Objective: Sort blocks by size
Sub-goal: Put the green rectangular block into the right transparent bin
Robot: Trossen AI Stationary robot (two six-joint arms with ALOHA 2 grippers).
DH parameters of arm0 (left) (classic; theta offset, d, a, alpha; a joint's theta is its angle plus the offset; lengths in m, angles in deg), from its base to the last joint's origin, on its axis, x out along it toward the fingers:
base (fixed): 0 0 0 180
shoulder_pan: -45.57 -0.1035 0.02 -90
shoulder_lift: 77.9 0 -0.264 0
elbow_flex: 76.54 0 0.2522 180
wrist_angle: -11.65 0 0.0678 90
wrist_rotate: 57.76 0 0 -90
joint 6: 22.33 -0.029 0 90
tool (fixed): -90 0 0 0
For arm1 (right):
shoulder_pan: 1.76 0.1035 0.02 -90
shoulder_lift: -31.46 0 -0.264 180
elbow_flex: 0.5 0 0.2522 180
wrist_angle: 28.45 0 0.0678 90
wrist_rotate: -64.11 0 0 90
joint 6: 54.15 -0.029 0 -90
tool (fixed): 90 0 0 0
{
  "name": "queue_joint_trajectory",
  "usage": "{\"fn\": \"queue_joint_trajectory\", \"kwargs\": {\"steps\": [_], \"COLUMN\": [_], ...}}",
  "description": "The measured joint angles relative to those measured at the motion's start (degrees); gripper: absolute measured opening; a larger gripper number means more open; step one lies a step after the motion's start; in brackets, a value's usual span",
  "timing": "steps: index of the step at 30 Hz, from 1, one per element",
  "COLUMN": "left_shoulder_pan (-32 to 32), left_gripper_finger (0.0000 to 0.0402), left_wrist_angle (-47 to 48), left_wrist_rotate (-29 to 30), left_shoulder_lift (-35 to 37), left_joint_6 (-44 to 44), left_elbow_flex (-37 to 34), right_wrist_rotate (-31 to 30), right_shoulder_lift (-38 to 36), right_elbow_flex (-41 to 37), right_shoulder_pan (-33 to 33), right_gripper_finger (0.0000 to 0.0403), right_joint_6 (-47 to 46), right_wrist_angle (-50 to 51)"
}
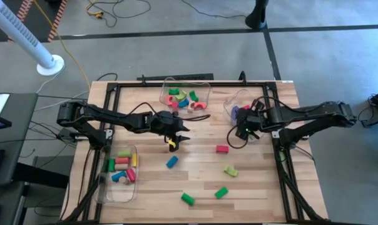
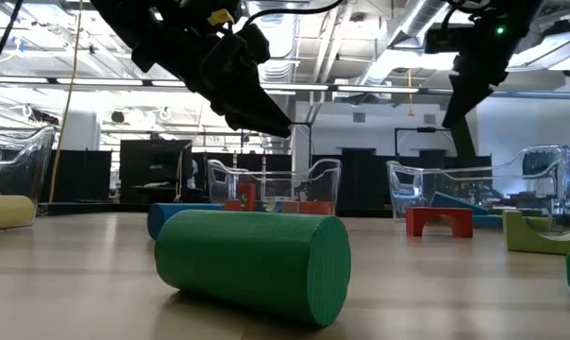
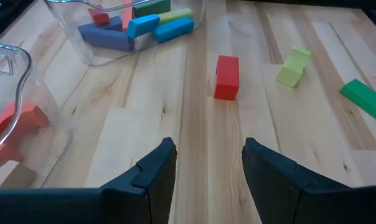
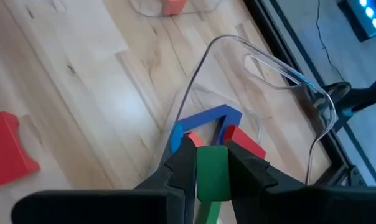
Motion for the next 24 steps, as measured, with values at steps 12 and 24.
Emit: {"fn": "queue_joint_trajectory", "kwargs": {"steps": [12, 24], "left_shoulder_pan": [0.0, 0.0], "left_gripper_finger": [0.0174, 0.0175], "left_wrist_angle": [0.0, 0.0], "left_wrist_rotate": [-0.1, -0.1], "left_shoulder_lift": [0.0, 0.0], "left_joint_6": [0.0, 0.0], "left_elbow_flex": [0.0, 0.0], "right_wrist_rotate": [3.4, 12.1], "right_shoulder_lift": [0.0, 0.0], "right_elbow_flex": [-1.7, -9.2], "right_shoulder_pan": [-4.0, -14.3], "right_gripper_finger": [0.0097, 0.0097], "right_joint_6": [-3.2, -4.6], "right_wrist_angle": [-1.0, -5.3]}}
